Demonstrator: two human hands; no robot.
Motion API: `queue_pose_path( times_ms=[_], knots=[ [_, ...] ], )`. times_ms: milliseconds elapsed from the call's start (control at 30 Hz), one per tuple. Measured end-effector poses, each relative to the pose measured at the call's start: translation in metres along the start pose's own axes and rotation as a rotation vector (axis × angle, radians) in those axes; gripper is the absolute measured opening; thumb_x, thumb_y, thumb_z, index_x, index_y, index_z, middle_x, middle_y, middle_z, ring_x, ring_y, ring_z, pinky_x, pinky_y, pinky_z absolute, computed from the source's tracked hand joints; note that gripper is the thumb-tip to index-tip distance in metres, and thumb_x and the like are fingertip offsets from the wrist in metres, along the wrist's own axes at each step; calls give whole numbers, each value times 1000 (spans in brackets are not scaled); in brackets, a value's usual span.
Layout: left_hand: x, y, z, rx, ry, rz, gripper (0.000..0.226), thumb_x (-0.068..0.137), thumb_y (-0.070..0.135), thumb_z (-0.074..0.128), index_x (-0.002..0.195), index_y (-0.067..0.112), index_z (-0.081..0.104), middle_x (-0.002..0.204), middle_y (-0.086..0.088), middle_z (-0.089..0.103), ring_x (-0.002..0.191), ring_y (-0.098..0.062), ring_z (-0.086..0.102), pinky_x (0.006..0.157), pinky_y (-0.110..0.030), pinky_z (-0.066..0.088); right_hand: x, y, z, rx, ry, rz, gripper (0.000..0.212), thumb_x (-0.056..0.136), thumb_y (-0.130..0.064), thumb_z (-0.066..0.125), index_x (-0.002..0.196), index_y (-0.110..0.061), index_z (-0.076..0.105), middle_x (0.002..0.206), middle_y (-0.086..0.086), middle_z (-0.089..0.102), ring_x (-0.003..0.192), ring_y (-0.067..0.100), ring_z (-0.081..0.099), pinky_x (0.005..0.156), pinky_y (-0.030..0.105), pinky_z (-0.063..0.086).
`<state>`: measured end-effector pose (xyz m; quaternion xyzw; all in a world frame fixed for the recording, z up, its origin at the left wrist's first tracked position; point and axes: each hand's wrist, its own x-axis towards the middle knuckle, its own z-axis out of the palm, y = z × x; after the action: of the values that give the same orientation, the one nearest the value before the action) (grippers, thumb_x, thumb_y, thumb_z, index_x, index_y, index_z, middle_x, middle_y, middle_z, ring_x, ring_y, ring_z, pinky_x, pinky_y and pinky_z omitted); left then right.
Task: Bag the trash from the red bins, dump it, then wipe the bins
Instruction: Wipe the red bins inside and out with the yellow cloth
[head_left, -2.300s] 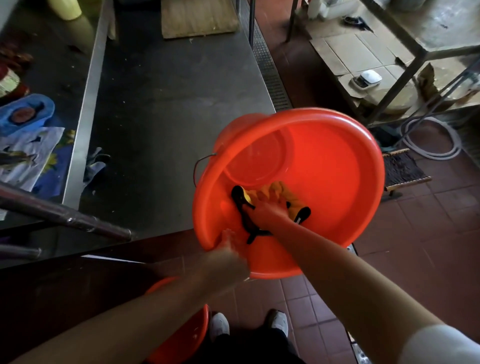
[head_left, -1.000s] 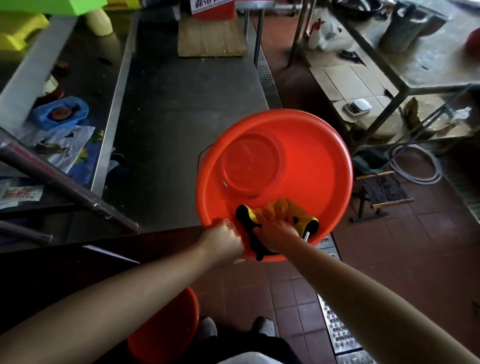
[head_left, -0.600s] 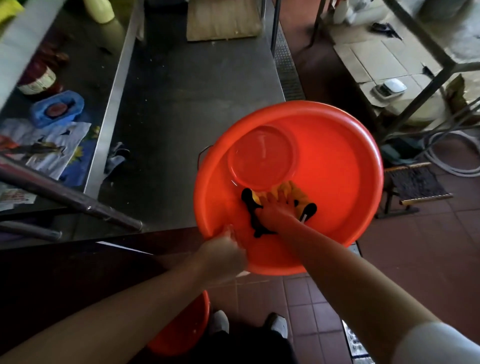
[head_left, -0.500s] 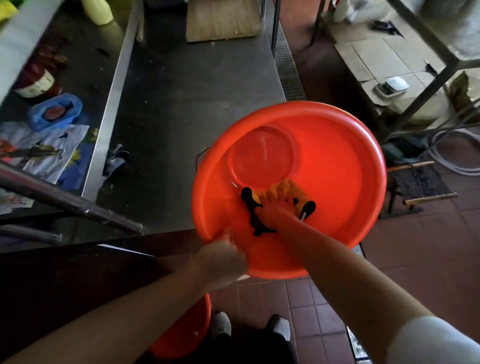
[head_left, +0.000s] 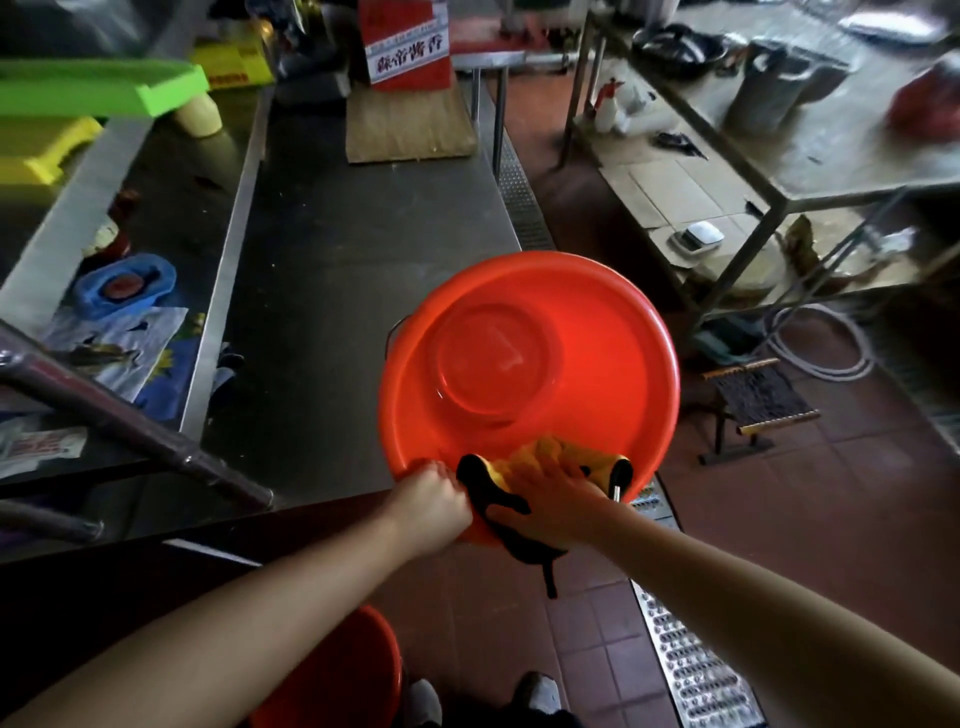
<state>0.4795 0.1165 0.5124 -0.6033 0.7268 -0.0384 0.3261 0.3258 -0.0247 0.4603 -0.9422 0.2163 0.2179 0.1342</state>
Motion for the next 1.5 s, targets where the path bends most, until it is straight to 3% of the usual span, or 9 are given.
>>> queue_pose_path(
  times_ms=[167,300,533,767,867,1033,1200,1300,1500],
  knots=[
    [-8,-11,-10,23,29,52,18,74,32,66,77,16,75,72,1,72,69,-18,69,70,-28,53,-32,-3,-2,-200,27,-47,122,65,-96,31,160,-21,13,164,7,22,151,47,7,121,57,14],
    [-11,-21,-8,-106,10,89,40,95,43,50,105,7,65,104,-13,69,99,-30,64,91,-39,43,-33,-7,-7,-212,26,-41,114,67,-85,59,156,-25,21,160,4,31,151,39,18,117,52,27],
    [-36,-58,0,-31,-4,-7,47,93,51,50,113,11,66,112,-13,69,106,-32,63,111,-47,28,-50,8,-36,-449,45,-106,78,80,-63,61,144,-22,47,146,6,51,145,44,31,113,53,32],
    [-55,-70,3,89,-45,-40,71,87,58,58,134,5,55,132,-22,58,131,-41,46,117,-63,4,-58,-5,-43,-691,125,-122,68,53,-58,84,112,-27,73,105,-2,72,115,45,63,85,52,57],
    [-48,-33,11,-26,-55,-91,97,87,71,45,150,-1,29,149,-28,37,139,-44,34,115,-64,9,-58,-7,-41,-737,174,-145,60,58,-50,82,111,-26,72,103,-3,71,117,45,62,88,53,55],
    [-19,27,16,-349,86,-242,91,83,79,34,137,7,50,135,-20,55,128,-38,47,111,-53,26,-56,-7,-41,-710,216,-157,59,59,-56,80,111,-29,73,105,-4,72,116,44,63,85,50,56],
    [-8,47,19,-374,158,-303,81,87,76,33,128,11,58,117,-17,67,112,-37,58,103,-47,35,-47,-6,-32,-428,-16,-75,102,72,-89,29,157,-32,23,157,6,38,149,48,17,117,60,21],
    [-13,46,16,-334,171,-269,76,80,77,49,118,14,67,102,-12,73,94,-35,66,92,-43,47,-38,-14,-33,-240,-61,-28,92,75,-87,1,156,-44,14,164,5,22,152,42,3,119,60,6],
    [-10,38,19,-265,106,-203,80,90,70,42,123,-1,58,120,-30,61,117,-44,54,106,-51,34,-25,-15,-10,-163,-10,17,69,95,-75,16,156,-43,15,166,1,18,152,44,-3,118,61,-5]
  ],
)
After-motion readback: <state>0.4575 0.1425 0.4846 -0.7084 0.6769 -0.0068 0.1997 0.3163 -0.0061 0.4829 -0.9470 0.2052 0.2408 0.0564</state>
